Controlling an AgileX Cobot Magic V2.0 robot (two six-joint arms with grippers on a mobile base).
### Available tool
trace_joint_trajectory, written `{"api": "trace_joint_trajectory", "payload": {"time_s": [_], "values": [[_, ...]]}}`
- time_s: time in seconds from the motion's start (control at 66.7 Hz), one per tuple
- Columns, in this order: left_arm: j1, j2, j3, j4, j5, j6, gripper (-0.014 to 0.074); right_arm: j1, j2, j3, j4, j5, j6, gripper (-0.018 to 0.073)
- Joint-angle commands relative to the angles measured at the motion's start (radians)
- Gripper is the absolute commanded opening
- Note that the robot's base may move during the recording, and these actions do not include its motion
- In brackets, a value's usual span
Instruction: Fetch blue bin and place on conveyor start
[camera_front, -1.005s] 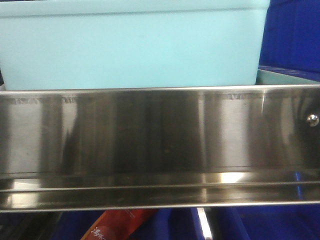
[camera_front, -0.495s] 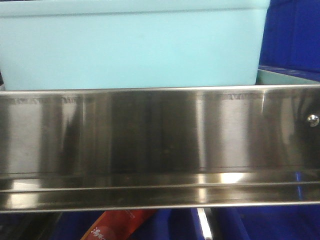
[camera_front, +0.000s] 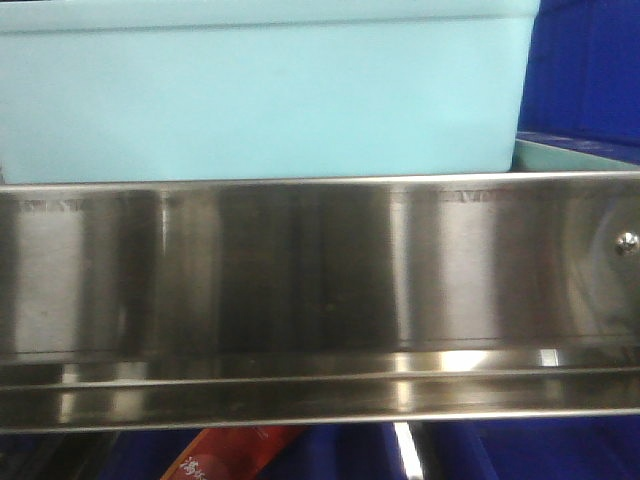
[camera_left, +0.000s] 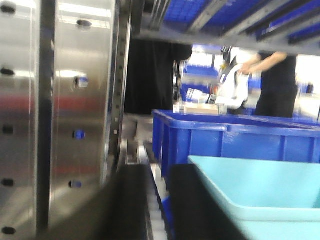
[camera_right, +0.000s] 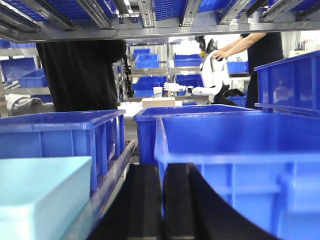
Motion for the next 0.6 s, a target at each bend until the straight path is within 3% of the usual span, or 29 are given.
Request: {"api": "trace_joint_trajectory", "payload": {"time_s": [0.0, 0.06, 0.165, 0.27, 0.42, 0.495, 0.585], "values": [[0.000, 0.068, -0.094, -0.002, 0.123, 0.002, 0.0310, 0.000, 0.070, -0.064, 0.002, 0.030, -0.008, 0.0168], [0.000, 0.111, -0.140, -0.006, 0.145, 0.002, 0.0410, 0.000, 0.108, -0.088, 0.002, 0.028, -0.008, 0.0333], [0.000, 0.162, -0.178, -0.006, 0.143, 0.002, 0.0500, 0.000, 0.166, -0.095, -0.017, 0.003, -0.008, 0.0582], [0.000, 0.208, -0.217, -0.020, 0.168, 0.041, 0.0514, 0.002, 0.207, -0.110, -0.029, -0.002, -0.015, 0.0570], [-0.034, 0.288, -0.303, -0.177, 0.245, 0.268, 0.0508, 0.059, 0.270, -0.199, -0.003, 0.066, -0.133, 0.0570], [-0.086, 0.332, -0.344, -0.247, 0.259, 0.284, 0.0505, 0.114, 0.320, -0.258, 0.002, 0.110, -0.148, 0.0570], [-0.151, 0.413, -0.398, -0.270, 0.307, 0.284, 0.0505, 0.186, 0.402, -0.334, 0.016, 0.183, -0.148, 0.0570]]}}
